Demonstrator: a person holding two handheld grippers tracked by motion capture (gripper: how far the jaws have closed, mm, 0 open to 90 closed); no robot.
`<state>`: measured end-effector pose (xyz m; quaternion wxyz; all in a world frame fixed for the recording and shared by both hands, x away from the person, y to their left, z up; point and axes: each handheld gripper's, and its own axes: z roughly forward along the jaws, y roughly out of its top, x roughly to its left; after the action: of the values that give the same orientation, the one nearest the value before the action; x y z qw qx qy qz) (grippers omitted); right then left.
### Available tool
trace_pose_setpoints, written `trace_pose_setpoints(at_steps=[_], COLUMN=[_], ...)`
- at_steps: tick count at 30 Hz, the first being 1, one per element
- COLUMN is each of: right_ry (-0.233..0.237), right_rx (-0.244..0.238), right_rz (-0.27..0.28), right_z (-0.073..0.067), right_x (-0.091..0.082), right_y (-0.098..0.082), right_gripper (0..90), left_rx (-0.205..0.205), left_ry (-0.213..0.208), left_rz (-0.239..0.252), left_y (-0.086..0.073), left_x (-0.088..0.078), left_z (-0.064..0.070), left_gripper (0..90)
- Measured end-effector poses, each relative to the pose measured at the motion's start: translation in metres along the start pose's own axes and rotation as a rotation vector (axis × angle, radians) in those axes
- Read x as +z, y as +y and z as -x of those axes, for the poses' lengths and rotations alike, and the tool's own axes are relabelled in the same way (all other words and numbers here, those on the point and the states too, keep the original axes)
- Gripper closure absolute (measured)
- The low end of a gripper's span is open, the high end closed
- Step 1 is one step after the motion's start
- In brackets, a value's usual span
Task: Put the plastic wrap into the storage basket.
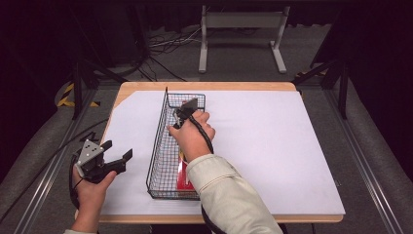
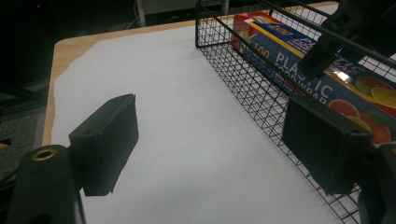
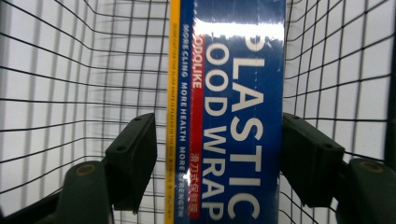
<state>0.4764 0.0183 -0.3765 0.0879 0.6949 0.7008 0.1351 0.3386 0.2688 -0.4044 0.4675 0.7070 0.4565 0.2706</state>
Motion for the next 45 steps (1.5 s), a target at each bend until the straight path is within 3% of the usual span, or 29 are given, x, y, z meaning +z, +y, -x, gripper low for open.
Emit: trace_pose_setpoints(at_steps=[13,18,25,31,43,45], right_ry=[0.017,0.017,0.059,0.099,0.126,0.134], right_rx=[-0.005,-0.027,-0.048,-0.066,-0.073,-0.108], right_rz=[0.024,0.045,0.102,0.149,0.188,0.221], right_z=[0.002,0.002,0.001,0.006,0.023,0.029], right_x=[-0.007,-0.011,-0.034,-0.051,-0.06,-0.063], right_y=[-0.001,-0.002,0.0,-0.004,-0.006,-0.008], right_gripper=[32.5,32.2,32.2,32.1,32.1,32.2], left_rx=[0.003,0.002,-0.001,-0.008,-0.004,-0.009], left_ry=[0.005,0.004,0.006,0.008,0.008,0.01], left_rz=[0.002,-0.002,-0.005,-0.008,-0.012,-0.009], left_y=[0.0,0.0,0.0,0.001,0.002,0.002], left_x=[0.0,0.001,0.001,0.002,0.004,0.004], left_z=[-0.001,0.0,-0.001,-0.002,-0.001,-0.001], left_gripper=[19.1,19.2,19.2,19.2,19.3,19.3])
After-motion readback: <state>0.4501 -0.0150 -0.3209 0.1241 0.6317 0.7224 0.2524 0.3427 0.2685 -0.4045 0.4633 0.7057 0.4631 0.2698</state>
